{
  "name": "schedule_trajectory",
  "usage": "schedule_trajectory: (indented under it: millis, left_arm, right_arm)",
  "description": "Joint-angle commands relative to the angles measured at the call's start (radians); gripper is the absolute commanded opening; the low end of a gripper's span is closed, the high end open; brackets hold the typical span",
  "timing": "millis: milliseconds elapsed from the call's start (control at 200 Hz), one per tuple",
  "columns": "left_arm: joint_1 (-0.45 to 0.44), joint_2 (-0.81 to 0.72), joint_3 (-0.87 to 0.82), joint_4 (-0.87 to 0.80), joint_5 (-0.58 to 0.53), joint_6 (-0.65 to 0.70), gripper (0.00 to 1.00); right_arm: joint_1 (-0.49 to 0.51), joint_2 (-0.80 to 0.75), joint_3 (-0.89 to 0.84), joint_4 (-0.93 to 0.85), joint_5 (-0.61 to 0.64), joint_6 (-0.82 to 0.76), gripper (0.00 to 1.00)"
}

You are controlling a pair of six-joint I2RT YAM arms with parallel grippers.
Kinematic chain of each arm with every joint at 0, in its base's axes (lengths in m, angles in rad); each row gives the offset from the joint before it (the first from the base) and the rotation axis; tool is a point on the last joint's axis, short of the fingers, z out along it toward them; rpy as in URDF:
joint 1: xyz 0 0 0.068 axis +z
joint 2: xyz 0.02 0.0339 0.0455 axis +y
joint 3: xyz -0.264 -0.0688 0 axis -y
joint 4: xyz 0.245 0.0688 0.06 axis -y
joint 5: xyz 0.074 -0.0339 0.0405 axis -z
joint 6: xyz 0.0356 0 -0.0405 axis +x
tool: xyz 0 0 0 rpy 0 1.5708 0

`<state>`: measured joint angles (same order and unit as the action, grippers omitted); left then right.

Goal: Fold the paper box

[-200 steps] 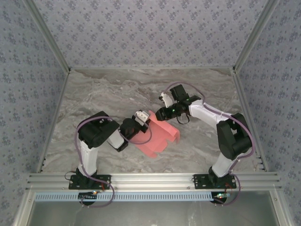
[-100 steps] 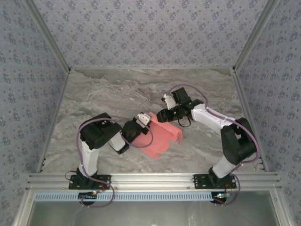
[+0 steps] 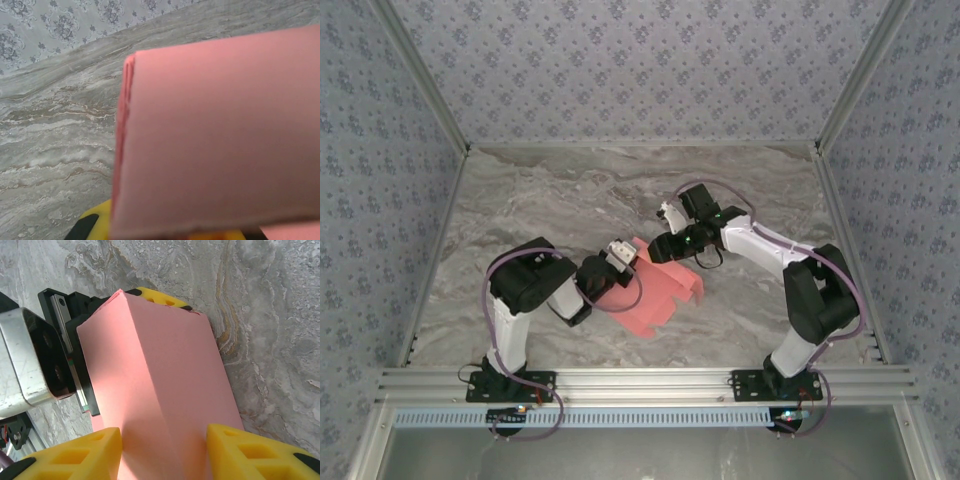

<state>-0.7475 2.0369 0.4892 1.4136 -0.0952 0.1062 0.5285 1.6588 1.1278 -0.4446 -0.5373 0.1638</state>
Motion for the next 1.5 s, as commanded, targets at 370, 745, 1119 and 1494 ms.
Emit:
schedule_trajectory:
  millis: [370, 745, 1119, 1494]
  left_arm:
    - [0.013, -0.001, -0.017, -0.016, 0.131, -0.033, 0.2]
    - [0.013, -0.137, -0.089, -0.005, 0.197, -0.036, 0.4]
    - [0.018, -0.179, -0.083, -0.007, 0.161, 0.041, 0.37]
    - [-0.018, -0.124, -0.029, -0.027, 0.034, 0.073, 0.0]
  right_arm:
    - [0.058, -0.089, -0.067, 0.062, 0.111, 0.128, 0.51]
    - [0.044, -0.087, -0.096, 0.063, 0.172, 0.108, 0.48]
    - [0.045, -0.08, -0.091, 0.056, 0.166, 0.098, 0.47]
    - [0.061, -0.084, -0.103, 0.072, 0.157, 0.116, 0.47]
